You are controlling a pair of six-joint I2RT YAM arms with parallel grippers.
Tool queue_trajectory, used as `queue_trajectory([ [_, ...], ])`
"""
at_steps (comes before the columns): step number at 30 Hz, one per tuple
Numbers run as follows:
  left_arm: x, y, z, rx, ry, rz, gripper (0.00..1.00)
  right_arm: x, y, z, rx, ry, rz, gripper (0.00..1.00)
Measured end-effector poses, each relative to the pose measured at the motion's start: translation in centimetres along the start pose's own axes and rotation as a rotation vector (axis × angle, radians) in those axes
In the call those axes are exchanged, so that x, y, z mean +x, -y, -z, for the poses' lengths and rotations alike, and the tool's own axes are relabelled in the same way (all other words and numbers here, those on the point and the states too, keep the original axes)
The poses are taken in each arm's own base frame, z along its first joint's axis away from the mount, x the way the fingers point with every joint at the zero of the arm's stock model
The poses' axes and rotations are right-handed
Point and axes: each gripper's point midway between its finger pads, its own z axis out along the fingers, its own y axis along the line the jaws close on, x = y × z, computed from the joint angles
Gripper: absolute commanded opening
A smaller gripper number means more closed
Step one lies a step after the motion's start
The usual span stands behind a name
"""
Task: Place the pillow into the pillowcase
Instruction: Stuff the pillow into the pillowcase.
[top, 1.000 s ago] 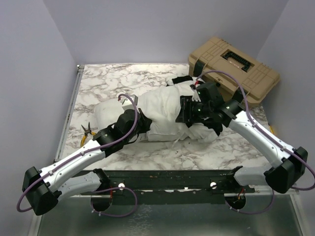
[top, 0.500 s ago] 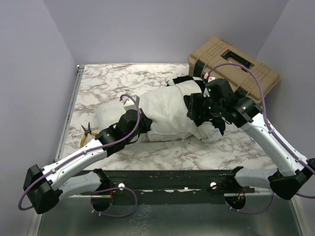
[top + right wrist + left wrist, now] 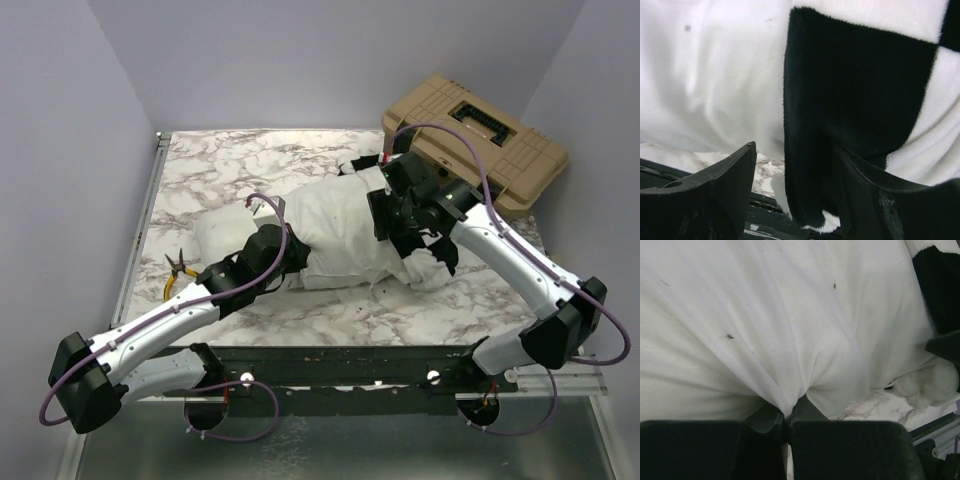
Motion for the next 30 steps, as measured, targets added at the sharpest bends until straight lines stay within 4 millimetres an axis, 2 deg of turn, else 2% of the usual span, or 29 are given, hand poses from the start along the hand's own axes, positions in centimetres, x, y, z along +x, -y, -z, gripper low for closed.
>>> queue_trajectory([
  [3, 0.2, -0.2, 0.0, -0.002, -0.004, 0.002, 0.0, 1.6, 0.5, -2.0, 0.056, -0.063, 0.043, 0.54],
  [7, 0.2, -0.1, 0.1, 0.004, -0.003, 0.002, 0.01, 3.2, 1.5, -3.2, 0.128, -0.111, 0.095, 0.22],
  [10, 0.1, -0.1, 0.2, 0.006, 0.0, -0.01, 0.09, 2.7, 1.5, -2.7, 0.131, -0.091, 0.095, 0.09],
  [12, 0.0, -0.1, 0.3, 0.008, 0.002, -0.028, 0.22, 1.9, 1.2, -1.9, 0.111, -0.059, 0.081, 0.04],
  [14, -0.2, -0.2, 0.5, 0.003, -0.001, -0.048, 0.37, 0.9, 0.6, -0.5, 0.071, -0.013, 0.059, 0.01],
  [18, -1.8, 0.5, 1.5, -0.005, 0.005, -0.102, 0.55, -0.8, -0.6, 2.3, -0.02, 0.081, 0.006, 0.0],
  [23, -5.9, 2.5, 3.7, 0.0, 0.045, -0.169, 0.58, -1.2, -2.1, 3.2, -0.11, 0.108, -0.043, 0.0],
  [26, -7.7, 5.2, 4.4, 0.067, 0.048, -0.181, 0.58, -0.9, -2.8, 2.9, -0.148, 0.095, -0.069, 0.0],
  [28, -7.6, 7.3, 4.2, 0.117, 0.019, -0.191, 0.58, -1.0, -3.2, 2.9, -0.179, 0.092, -0.093, 0.0],
  [30, -6.6, 9.4, 3.6, 0.164, -0.027, -0.211, 0.57, -1.3, -3.6, 3.1, -0.215, 0.098, -0.122, 0.0],
])
